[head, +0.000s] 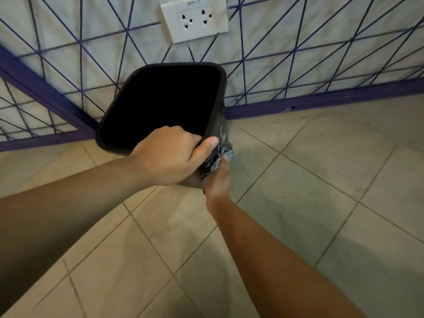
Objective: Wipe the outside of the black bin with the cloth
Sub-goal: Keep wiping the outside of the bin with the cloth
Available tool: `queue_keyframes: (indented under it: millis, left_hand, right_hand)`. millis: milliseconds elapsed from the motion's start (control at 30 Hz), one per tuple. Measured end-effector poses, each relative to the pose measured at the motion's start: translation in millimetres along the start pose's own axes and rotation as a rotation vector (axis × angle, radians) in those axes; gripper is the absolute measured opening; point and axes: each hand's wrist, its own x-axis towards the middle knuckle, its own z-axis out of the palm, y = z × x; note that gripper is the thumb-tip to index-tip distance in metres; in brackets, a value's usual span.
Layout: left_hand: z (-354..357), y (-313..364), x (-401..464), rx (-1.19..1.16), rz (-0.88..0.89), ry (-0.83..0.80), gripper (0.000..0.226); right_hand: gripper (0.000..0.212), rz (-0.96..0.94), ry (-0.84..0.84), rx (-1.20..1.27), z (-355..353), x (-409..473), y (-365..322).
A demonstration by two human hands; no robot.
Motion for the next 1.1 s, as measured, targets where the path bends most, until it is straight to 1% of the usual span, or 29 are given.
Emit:
queue_keyframes:
  millis: [33,67,133,200,233,267,300,333,367,400,433,500,533,567,667,733,833,867,967,1000,1100]
  left_hand:
    - [1,-1,1,0.0,0.007,0.009,0.06]
    - [1,-2,2,0.0,0.013,0.016,0.06]
    - [2,-4,1,-0.001,0.023,0.027,0.059]
    - [2,-6,1,-0.001,0.032,0.035,0.061]
    - [2,-7,2,0.006,0.041,0.042,0.061]
    - [2,-9,4,0.01,0.05,0.049,0.06]
    - [2,-10,4,0.005,0.056,0.051,0.058]
    - [2,-9,4,-0.002,0.061,0.051,0.057]
    - [2,-9,4,-0.006,0.068,0.052,0.057]
    - [1,-9,4,-0.002,0.074,0.056,0.057]
    - [2,-10,4,0.004,0.077,0.061,0.057]
    - [2,-10,2,0.009,0.074,0.064,0.058]
    - [3,-10,3,0.015,0.073,0.065,0.058]
    - [3,-10,4,0.02,0.077,0.066,0.058]
    - [4,-9,3,0.036,0.079,0.079,0.056]
    - [4,-9,2,0.05,0.078,0.093,0.054]
    - [3,-7,2,0.048,0.07,0.099,0.055]
    - [2,-6,3,0.043,0.068,0.091,0.055]
    - [2,-4,2,0.022,0.057,0.094,0.056]
    - [2,-4,2,0.02,0.057,0.097,0.058]
    - [1,-5,1,0.003,0.043,0.08,0.06]
  right_hand:
    - [0.108,0.015,0.041,0.04,3,1,-11]
    - [0.11,0.031,0.068,0.058,5,-4,-22]
    - [0.12,0.01,0.086,0.058,6,-12,-24]
    - [0.133,-0.041,0.021,0.003,5,-19,-10]
    - [0.138,-0.042,0.016,-0.008,3,-19,-8]
    - [0.135,-0.042,0.019,0.001,1,-19,-15]
    - [0.122,-0.036,0.04,0.022,-1,-17,-26]
    - [0.101,-0.014,0.05,0.033,-1,-15,-35]
    - [0.085,0.014,0.043,0.049,1,-11,-39]
    - [0.08,0.015,0.034,0.047,2,-10,-41]
    - [0.083,-0.008,0.024,0.026,4,-18,-43]
    - [0.099,-0.076,-0.005,-0.016,5,-37,-35]
    - [0.102,-0.089,-0.027,-0.01,3,-45,-32]
    - [0.1,-0.088,-0.02,-0.002,1,-44,-35]
    - [0.073,-0.016,0.021,0.075,3,-20,-42]
    - [0.075,-0.032,-0.007,0.057,6,-25,-44]
    - [0.069,-0.031,-0.062,0.054,2,-39,-38]
    - [0.068,-0.012,-0.063,0.054,0,-32,-38]
    - [0.056,0.034,-0.017,0.051,-1,-15,-44]
    - [0.058,0.005,-0.029,0.039,0,-20,-45]
    - [0.076,-0.087,-0.069,-0.034,1,-40,-35]
